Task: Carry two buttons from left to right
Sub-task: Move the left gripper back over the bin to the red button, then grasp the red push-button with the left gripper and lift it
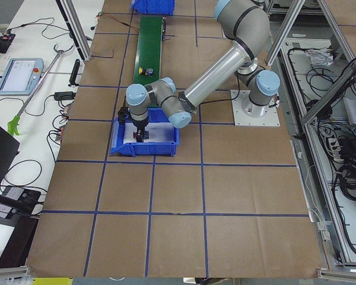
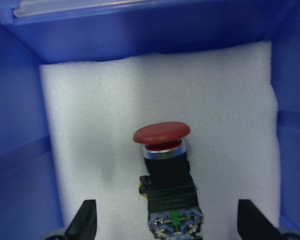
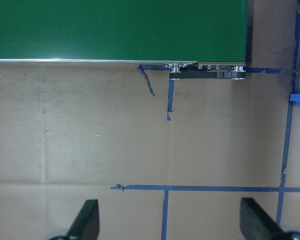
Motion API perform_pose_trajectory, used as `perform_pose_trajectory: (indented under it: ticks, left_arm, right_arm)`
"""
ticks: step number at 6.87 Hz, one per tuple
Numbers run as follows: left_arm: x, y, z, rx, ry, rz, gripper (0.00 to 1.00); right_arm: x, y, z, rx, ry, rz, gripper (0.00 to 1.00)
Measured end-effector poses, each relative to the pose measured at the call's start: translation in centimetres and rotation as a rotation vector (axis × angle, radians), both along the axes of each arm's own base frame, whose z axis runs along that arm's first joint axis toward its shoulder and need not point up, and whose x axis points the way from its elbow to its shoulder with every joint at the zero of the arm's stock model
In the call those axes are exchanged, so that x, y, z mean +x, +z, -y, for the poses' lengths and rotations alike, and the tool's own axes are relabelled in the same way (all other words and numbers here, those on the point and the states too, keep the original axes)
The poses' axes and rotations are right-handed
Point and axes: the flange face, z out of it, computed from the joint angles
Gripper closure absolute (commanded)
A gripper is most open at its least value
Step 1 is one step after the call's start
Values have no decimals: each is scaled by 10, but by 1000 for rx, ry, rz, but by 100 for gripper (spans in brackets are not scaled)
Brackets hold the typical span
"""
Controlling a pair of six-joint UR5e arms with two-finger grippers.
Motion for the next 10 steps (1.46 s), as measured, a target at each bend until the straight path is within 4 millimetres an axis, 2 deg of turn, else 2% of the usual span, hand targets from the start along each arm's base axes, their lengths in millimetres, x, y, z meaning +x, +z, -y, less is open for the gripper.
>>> perform_pose_trajectory:
  ticks: [1, 2, 3, 4, 5, 7, 10]
  left_arm:
    - [-1, -5, 1, -8, -1, 5, 4]
    - [-2, -6, 2, -15, -2, 8, 24]
    - [-3, -6, 3, -19, -3, 8, 51]
    - [-3, -6, 3, -19, -4, 8, 72]
    - [-3, -5, 3, -18, -3, 8, 85]
    - [-4, 7, 4, -23, -6, 13, 87]
    - [-4, 61, 4, -25, -12, 18, 87]
  right_arm:
    - [0, 0, 0, 0, 0, 0, 0]
    - [0, 0, 0, 0, 0, 0, 0]
    - [0, 0, 0, 0, 0, 0, 0]
    - [0, 0, 0, 0, 0, 1, 0]
    - [0, 0, 0, 0, 0, 0, 0]
    - [0, 0, 0, 0, 0, 1, 0]
    - [0, 0, 0, 0, 0, 1, 0]
